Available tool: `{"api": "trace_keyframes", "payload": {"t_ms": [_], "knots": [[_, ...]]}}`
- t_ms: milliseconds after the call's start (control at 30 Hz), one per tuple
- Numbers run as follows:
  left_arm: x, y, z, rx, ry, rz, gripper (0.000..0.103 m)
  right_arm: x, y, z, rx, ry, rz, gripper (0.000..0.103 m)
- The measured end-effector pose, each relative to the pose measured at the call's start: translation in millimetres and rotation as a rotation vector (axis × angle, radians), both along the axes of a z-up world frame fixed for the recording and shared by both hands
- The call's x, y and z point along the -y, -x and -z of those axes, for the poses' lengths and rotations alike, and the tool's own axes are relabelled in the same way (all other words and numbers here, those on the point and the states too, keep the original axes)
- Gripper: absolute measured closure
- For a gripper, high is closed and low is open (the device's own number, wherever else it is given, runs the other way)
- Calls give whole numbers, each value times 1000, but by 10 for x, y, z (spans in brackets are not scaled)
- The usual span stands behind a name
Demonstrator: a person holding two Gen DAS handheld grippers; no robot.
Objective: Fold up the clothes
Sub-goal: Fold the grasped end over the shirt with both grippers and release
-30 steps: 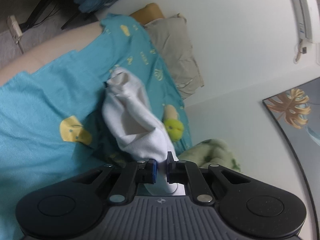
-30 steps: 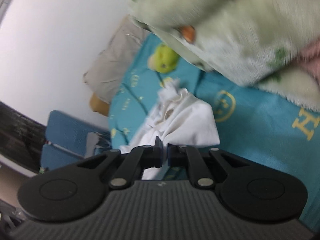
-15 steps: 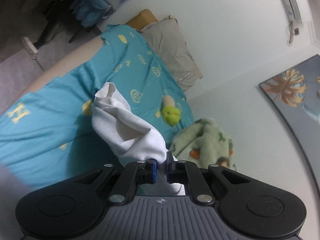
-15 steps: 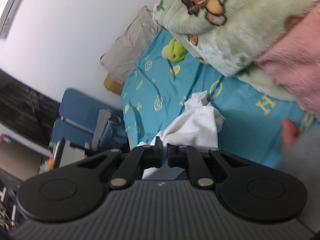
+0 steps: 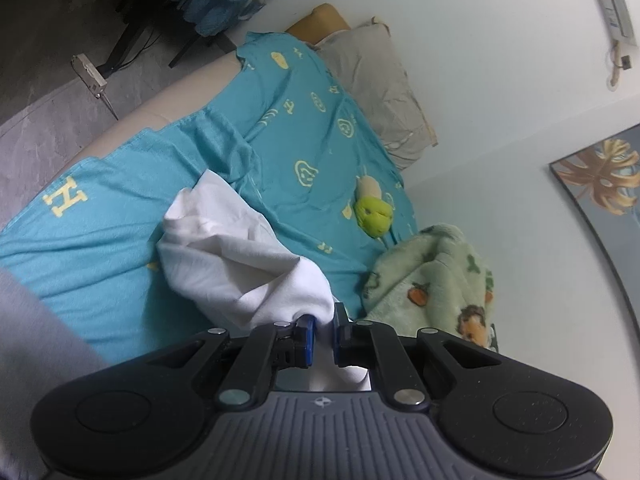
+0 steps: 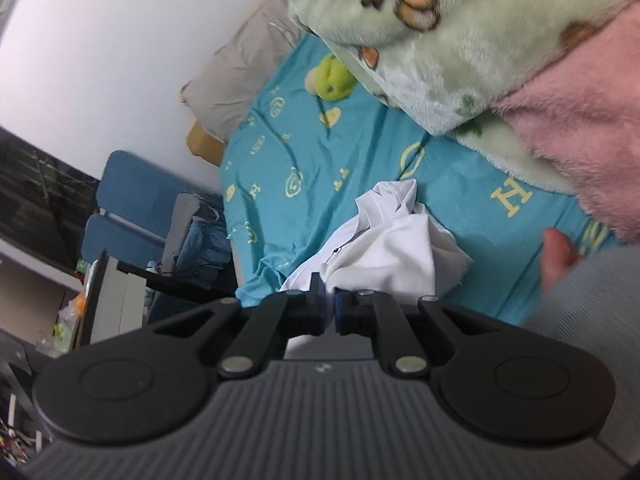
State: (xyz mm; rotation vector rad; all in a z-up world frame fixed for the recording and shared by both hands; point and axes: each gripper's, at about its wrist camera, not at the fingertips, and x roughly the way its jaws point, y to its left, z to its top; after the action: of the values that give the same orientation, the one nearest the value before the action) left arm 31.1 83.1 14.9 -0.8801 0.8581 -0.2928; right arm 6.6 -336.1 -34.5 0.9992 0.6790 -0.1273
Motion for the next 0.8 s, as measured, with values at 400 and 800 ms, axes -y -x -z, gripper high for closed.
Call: {"api": "trace_keyframes", "payload": {"t_ms": [400,800], "knots": [[309,-1473,643,36,-141,55,92,99,-1307,649,-104,43,56,94],[464,-2142,1358,80,-235,119,89,94,-1881,1267,-217,112,45,93]]}}
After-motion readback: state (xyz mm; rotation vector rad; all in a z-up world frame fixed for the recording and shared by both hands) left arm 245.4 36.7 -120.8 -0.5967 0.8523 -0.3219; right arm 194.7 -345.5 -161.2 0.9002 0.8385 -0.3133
